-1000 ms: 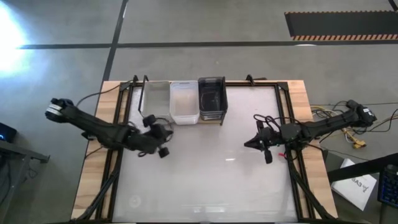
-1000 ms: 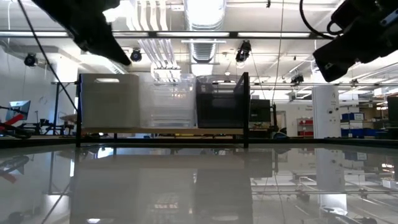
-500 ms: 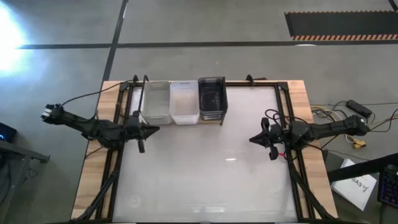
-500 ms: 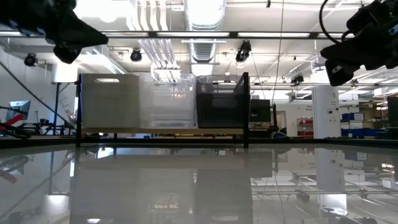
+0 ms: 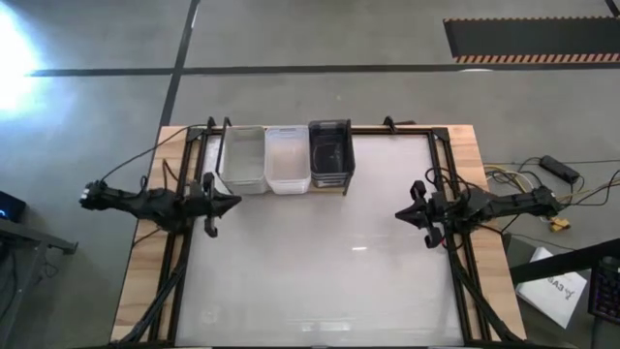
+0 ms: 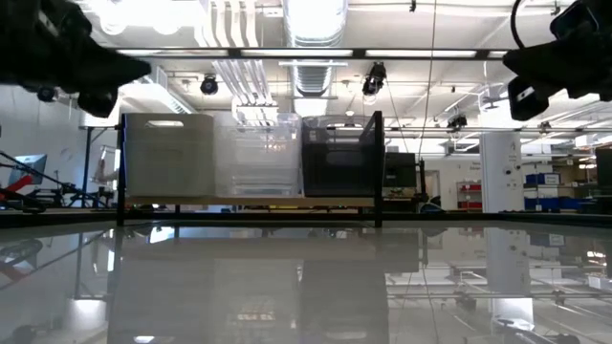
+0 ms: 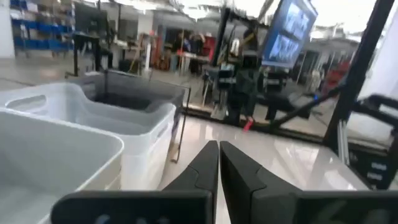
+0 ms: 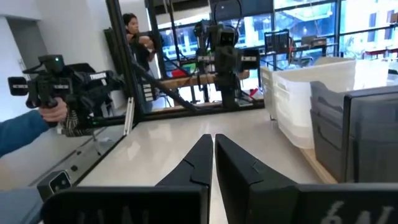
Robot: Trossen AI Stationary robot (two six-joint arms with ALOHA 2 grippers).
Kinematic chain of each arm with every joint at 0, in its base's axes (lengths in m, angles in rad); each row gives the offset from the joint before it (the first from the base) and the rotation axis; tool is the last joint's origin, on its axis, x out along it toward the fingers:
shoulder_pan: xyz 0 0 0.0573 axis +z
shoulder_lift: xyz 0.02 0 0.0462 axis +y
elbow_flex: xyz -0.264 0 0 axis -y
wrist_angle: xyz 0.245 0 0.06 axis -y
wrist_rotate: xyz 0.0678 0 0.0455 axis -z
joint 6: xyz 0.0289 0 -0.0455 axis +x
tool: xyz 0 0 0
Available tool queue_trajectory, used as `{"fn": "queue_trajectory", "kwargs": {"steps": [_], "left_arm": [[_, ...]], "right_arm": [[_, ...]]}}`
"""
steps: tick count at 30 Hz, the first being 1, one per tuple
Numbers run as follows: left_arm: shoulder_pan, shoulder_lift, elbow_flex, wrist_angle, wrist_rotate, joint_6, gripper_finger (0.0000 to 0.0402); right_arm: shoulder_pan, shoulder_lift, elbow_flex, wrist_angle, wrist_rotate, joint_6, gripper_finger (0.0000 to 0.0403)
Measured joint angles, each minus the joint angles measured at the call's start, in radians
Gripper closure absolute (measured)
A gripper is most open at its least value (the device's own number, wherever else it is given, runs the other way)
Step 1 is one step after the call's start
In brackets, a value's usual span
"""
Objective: Stack baskets on shelf by color
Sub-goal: Return to Home Position
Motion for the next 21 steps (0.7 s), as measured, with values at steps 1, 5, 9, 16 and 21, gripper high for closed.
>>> {"fn": "queue_trajectory", "kwargs": {"steps": [1, 5, 9, 16, 21], "left_arm": [[0.002, 0.009, -0.015, 0.009, -0.001, 0.0, 0.0401], [0.004, -0.017, -0.076, 0.063, 0.021, -0.007, 0.0401], [0.004, 0.001, -0.078, 0.088, 0.061, 0.049, 0.0401], [0.007, -0.013, -0.078, 0.125, 0.153, 0.138, 0.0401], [0.067, 0.009, -0.079, 0.196, 0.233, 0.164, 0.0401]], "right_arm": [[0.0, -0.004, 0.0, -0.002, 0.0, 0.0, 0.0391], [0.0, -0.011, 0.0, -0.036, 0.0, 0.0, 0.0391], [0.002, -0.009, -0.001, -0.04, 0.0, -0.001, 0.0391], [0.002, -0.011, -0.001, -0.04, 0.0, -0.059, 0.0391], [-0.016, -0.012, -0.001, -0.038, 0.009, -0.1, 0.0391]]}}
